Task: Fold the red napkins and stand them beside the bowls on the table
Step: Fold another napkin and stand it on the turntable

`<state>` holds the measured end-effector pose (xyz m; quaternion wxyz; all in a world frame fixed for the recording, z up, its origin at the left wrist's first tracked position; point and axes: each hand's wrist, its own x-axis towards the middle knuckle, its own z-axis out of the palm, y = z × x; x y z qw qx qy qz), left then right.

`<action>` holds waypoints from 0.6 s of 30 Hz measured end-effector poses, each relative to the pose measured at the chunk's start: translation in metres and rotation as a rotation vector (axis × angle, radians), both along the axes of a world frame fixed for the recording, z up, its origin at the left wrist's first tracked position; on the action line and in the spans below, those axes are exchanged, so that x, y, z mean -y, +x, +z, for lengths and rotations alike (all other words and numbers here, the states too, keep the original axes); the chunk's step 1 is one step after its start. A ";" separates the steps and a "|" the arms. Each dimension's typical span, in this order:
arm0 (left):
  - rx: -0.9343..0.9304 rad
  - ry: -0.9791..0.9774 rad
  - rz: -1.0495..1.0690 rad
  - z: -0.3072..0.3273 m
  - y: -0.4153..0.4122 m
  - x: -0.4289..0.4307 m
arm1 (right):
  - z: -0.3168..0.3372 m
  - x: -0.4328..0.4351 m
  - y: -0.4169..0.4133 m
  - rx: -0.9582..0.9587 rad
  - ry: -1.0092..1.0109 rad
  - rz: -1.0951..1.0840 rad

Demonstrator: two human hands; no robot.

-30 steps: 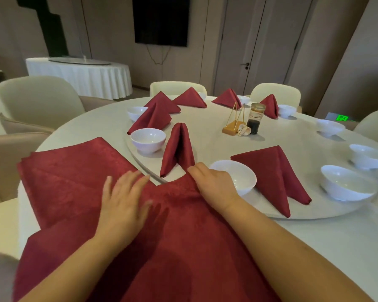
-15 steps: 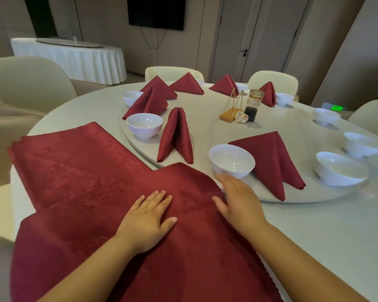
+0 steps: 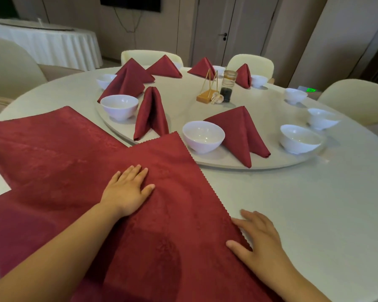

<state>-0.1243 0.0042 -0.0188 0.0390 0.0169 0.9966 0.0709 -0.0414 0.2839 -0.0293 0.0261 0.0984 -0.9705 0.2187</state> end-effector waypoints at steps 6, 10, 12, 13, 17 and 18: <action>-0.103 0.086 0.009 0.006 0.008 0.002 | -0.012 0.011 -0.005 -0.356 -0.020 -0.067; -0.219 0.335 -0.127 0.018 0.042 0.011 | -0.002 0.008 -0.016 -0.405 -0.014 -0.064; -0.202 0.516 -0.178 0.023 0.070 0.019 | 0.008 0.006 -0.028 -0.404 -0.015 -0.127; -0.208 0.555 -0.192 0.021 0.083 0.024 | 0.016 0.006 -0.035 -0.386 -0.008 -0.167; -0.208 0.540 -0.262 -0.007 0.119 0.035 | 0.030 0.004 -0.066 -0.268 0.107 -0.262; -0.216 0.500 -0.291 -0.016 0.125 0.035 | 0.032 0.006 -0.071 -0.257 0.151 -0.260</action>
